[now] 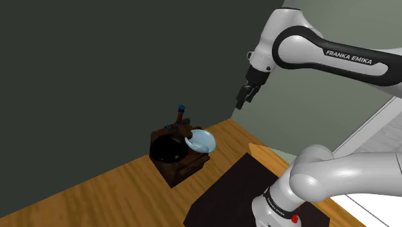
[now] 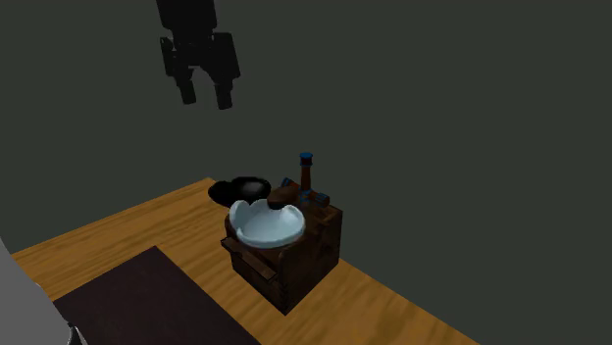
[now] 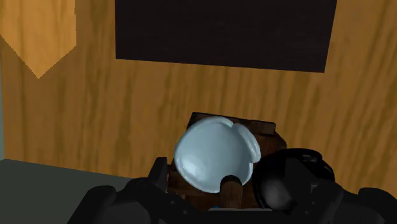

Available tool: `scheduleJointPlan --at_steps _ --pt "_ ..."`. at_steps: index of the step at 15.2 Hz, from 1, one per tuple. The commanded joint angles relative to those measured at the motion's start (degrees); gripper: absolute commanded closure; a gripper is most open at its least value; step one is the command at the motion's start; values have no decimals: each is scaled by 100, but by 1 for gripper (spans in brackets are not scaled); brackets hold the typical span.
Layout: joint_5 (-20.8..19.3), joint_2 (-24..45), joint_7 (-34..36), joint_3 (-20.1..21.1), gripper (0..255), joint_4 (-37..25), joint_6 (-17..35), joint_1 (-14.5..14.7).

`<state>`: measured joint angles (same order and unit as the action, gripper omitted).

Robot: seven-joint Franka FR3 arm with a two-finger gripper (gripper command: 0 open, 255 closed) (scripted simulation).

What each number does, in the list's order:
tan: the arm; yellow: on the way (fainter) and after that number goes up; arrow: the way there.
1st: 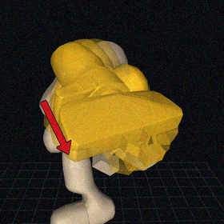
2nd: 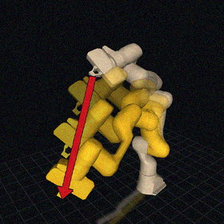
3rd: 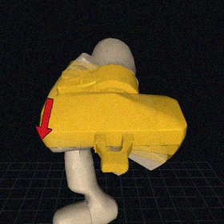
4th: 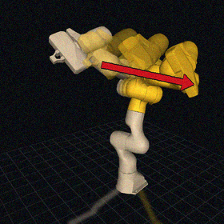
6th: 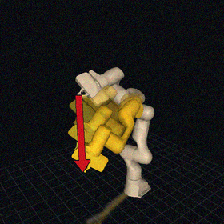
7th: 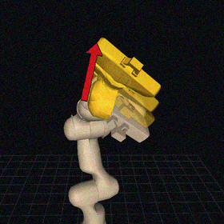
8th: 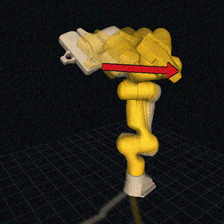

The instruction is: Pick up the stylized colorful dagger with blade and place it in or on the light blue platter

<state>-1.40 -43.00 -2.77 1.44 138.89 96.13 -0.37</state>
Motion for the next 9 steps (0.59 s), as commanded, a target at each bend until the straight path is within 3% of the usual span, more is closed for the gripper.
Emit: scheduleJointPlan --at_steps 1,9 --pt "0 0 0 0 0 0 0 0" --pt "69 1406 263 108 0 -4 1647 -18"
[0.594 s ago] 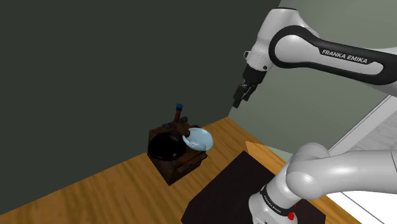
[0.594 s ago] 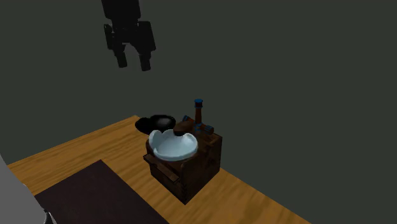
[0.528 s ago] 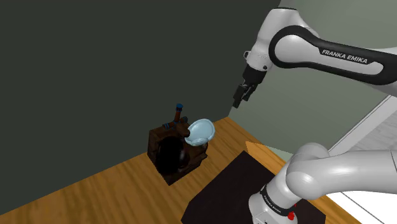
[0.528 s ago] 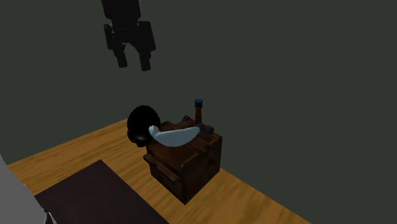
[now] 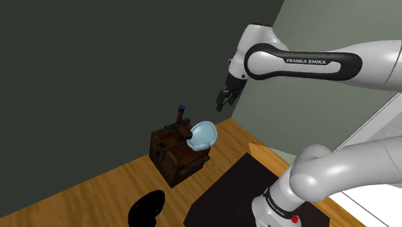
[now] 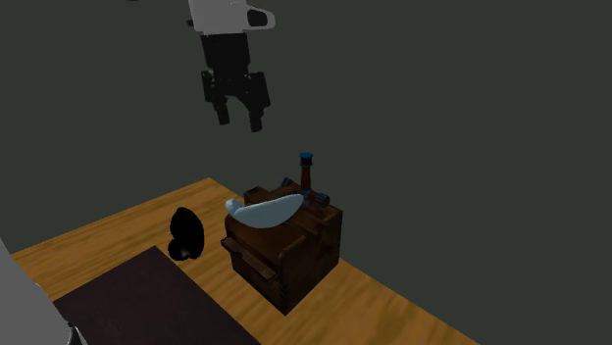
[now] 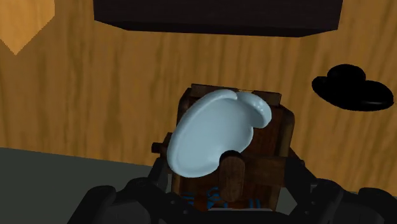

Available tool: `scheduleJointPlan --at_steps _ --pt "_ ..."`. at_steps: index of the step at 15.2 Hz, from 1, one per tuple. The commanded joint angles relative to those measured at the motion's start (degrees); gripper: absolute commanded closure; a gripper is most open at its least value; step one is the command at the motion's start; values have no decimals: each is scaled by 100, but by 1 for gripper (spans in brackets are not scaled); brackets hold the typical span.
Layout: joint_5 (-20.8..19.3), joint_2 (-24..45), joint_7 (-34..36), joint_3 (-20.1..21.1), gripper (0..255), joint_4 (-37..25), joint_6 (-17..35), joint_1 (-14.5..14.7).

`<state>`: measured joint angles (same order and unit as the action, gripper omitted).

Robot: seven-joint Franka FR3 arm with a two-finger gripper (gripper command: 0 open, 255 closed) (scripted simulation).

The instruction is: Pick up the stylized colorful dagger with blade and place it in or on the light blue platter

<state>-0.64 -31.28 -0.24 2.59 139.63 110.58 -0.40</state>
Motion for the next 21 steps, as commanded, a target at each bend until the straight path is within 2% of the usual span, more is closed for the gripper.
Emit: scheduleJointPlan --at_steps 1,11,18,21 --pt "-3 433 40 8 0 -118 391 -20" --pt "-68 2540 376 115 0 -975 1946 -60" --pt "-191 4051 617 121 0 -2042 2604 -42" --pt "-215 4277 644 112 0 -2121 2767 -34"
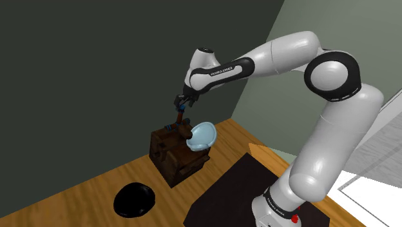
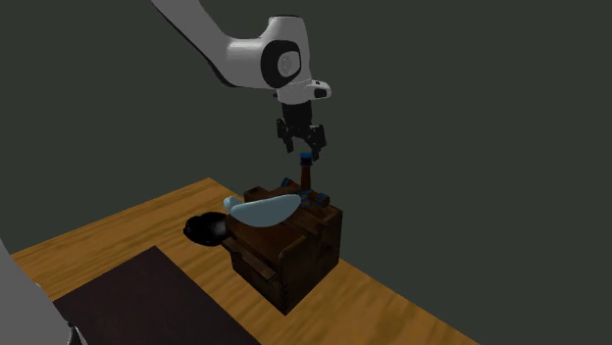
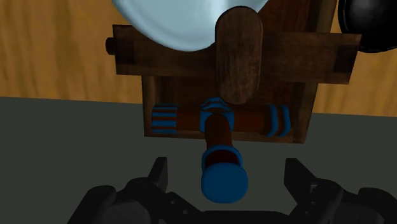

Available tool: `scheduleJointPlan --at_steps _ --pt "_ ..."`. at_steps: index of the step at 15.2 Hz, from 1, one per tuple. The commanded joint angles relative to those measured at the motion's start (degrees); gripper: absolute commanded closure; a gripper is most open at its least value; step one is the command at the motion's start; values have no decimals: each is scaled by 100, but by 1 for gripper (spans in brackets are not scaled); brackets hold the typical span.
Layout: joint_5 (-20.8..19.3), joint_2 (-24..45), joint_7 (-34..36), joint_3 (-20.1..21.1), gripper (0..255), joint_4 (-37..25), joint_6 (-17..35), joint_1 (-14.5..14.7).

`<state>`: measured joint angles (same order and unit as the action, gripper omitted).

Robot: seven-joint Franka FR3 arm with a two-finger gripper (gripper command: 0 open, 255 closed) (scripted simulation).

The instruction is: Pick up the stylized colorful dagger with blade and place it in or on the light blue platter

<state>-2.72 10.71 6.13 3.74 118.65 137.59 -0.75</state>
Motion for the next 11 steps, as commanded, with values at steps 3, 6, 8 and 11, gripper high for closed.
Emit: scheduleJointPlan --at_steps 3,6,8,11 --pt "-30 246 22 -11 0 -2 254 4" --pt "-50 395 36 -20 0 8 413 7" --pt "-51 396 36 -20 0 7 412 7" --pt "-51 396 36 -20 0 7 412 7"
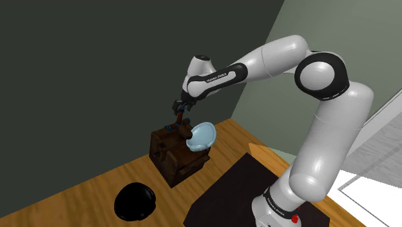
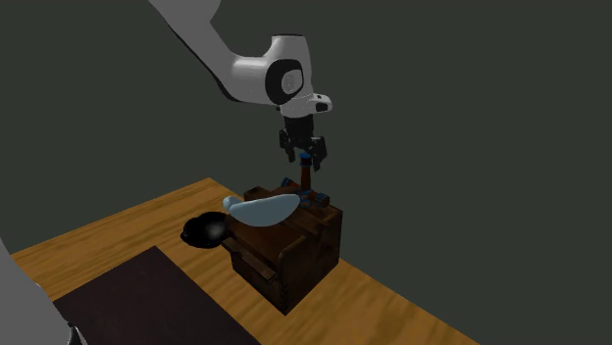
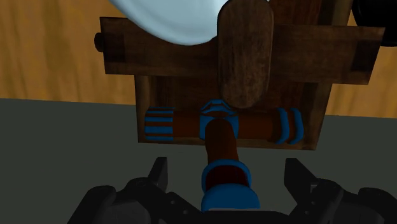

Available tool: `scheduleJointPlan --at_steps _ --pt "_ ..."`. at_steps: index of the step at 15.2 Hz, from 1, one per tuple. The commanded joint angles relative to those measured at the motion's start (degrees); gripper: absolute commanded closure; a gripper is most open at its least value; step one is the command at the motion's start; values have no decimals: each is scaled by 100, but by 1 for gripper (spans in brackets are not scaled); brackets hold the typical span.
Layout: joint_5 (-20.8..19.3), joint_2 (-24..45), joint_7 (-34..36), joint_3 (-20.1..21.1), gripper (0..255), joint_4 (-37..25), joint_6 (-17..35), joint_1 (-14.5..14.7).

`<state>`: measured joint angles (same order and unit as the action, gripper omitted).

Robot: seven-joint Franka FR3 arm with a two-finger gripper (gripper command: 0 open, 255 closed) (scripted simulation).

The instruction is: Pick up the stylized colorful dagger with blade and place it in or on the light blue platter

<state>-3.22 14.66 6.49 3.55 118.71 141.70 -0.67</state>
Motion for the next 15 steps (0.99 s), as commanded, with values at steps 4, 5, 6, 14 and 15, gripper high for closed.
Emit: scheduleJointPlan --at_steps 4,5,6,14,15 --pt "0 0 0 0 255 0 1 0" --pt "0 0 0 0 255 0 1 0" --pt "0 0 0 0 255 0 1 0" --pt "15 -95 -13 6 255 -39 -133 -4" --pt "22 -139 -19 8 255 -63 -201 -6"
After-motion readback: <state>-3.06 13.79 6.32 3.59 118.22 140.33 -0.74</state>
